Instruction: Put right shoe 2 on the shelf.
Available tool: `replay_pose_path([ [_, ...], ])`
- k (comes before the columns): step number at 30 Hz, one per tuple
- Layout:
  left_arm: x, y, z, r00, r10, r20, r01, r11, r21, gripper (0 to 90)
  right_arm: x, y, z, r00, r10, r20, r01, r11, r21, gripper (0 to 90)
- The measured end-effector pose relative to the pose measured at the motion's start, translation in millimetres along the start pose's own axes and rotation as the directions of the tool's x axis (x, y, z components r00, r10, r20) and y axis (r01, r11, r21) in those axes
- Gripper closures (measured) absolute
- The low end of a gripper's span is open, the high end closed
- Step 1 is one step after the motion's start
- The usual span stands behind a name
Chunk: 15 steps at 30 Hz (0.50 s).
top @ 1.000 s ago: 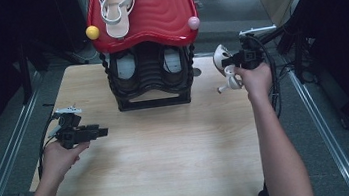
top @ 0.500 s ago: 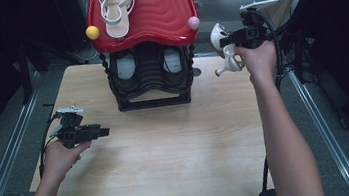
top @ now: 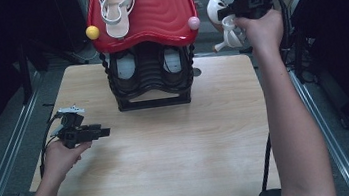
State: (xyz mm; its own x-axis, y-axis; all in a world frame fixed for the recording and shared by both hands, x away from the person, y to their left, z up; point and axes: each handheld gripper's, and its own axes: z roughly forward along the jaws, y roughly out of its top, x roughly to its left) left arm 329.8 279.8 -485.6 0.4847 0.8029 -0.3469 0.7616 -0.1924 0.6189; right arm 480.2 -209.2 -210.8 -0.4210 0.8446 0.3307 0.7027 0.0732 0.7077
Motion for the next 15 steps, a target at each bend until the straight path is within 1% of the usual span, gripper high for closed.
replay_pose_path([
  [3,-0.4,0.0,0.0,1.0000,0.000,0.000,0.000,1.0000,-0.002,46.2,10.7,11.1,-6.8,0.9999,-0.013,-0.009,0.013,1.000,-0.010,88.0],
  [10,-0.5,0.0,0.2,1.0000,0.000,0.002,0.000,1.0000,-0.002,46.2,43.6,39.6,-21.2,0.9977,-0.067,-0.009,0.066,0.997,-0.039,88.0],
  [13,-0.8,0.1,0.2,1.0000,0.002,0.001,-0.002,1.0000,-0.002,46.2,58.4,50.0,-22.8,0.9955,-0.094,-0.014,0.093,0.995,-0.043,88.0],
  [15,-1.1,0.1,-0.1,1.0000,0.002,0.001,-0.002,1.0000,-0.004,46.2,69.8,56.2,-20.7,0.9933,-0.114,-0.019,0.113,0.993,-0.044,88.0],
])
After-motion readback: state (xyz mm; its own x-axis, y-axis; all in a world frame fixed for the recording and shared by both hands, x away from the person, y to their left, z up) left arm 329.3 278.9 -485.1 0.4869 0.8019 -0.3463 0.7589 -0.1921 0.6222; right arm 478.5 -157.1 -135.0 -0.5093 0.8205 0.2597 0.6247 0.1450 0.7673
